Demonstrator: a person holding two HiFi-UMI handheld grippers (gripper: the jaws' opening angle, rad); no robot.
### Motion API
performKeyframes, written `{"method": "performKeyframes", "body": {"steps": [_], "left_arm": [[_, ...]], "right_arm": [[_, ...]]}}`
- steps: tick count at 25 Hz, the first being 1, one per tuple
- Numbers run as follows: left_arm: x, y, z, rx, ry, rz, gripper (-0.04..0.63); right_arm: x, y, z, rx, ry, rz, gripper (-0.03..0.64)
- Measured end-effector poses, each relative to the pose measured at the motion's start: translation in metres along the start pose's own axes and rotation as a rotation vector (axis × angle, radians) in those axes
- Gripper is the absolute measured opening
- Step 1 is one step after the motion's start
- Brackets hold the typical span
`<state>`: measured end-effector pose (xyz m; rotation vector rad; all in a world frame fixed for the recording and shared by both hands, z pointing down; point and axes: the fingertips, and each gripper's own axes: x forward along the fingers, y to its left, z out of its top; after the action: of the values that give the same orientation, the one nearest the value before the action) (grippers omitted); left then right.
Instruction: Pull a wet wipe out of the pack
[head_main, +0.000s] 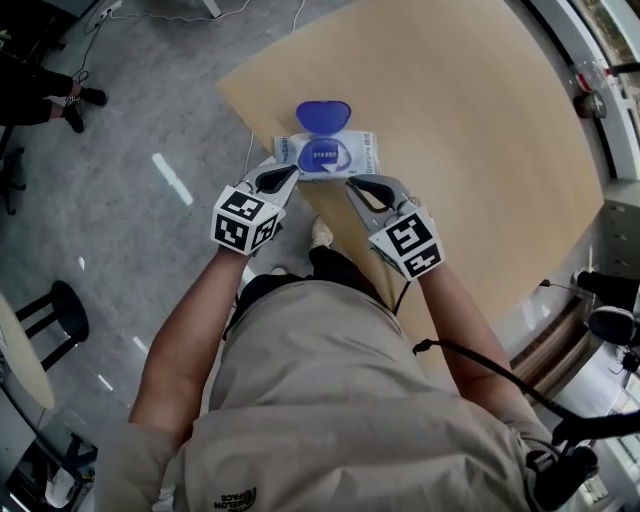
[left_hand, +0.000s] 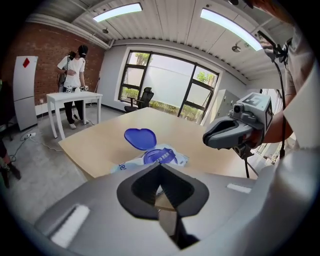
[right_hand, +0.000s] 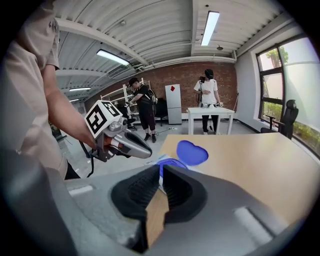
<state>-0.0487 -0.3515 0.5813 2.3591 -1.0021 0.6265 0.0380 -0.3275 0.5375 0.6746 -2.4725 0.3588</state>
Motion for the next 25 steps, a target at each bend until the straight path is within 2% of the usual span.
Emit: {"method": "performKeyframes", "body": {"steps": [15,25], "left_arm": [[0.042,0.030,-0.031,-0.053,0.099,0.028,-0.002],[0.055,0.030,-0.039,-0.066,0.120,0.026,-0.002]], "right_arm": [[0.048,-0.035,-0.037,0.009,0.085,0.031,0.016],[0.078,-0.053,-0.050,0.020,0.117,0.041,0.098]]}}
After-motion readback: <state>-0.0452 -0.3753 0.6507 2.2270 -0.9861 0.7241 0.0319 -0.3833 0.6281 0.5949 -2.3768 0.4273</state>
